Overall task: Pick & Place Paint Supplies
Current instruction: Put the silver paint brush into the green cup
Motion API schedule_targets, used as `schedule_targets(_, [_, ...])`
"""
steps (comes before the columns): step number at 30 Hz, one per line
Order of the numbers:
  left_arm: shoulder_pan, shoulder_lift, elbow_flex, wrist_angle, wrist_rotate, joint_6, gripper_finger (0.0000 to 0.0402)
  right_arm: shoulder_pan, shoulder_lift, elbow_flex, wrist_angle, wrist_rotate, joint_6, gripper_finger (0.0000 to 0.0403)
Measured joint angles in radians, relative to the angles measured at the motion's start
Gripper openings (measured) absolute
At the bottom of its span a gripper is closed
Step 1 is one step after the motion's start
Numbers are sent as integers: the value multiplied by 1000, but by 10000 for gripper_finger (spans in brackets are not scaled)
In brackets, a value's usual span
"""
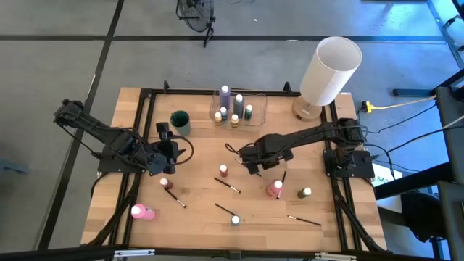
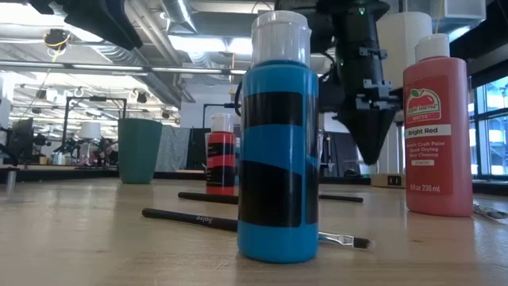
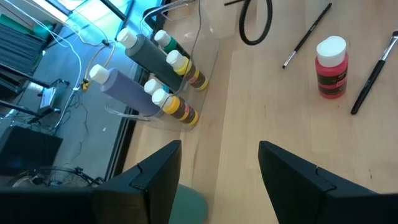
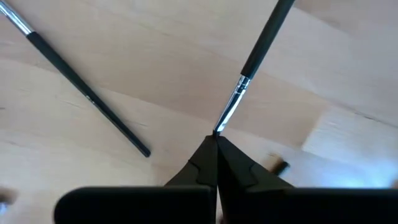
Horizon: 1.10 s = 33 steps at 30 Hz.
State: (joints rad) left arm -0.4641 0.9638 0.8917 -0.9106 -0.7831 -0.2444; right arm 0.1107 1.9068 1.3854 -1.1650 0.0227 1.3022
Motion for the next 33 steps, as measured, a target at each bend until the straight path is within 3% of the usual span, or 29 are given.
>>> schedule_targets(6, [0, 0, 0, -6, 158, 0, 210, 22, 0, 106, -40, 34, -24, 0])
schedule_targets(15, [0, 0, 0, -6, 270, 93, 210, 44, -2, 351, -227, 162, -61, 0])
schedule_targets(21, [1, 0, 0, 18, 163, 197, 210, 63, -3, 496, -273, 231, -131, 0])
schedule_targets(28, [1, 1, 3, 189, -37, 569, 210, 62, -3, 553, -146, 281, -327, 0])
schedule_targets(33, [1, 1, 4, 319, -53, 685, 210, 46, -3, 555, -33, 262, -458, 0])
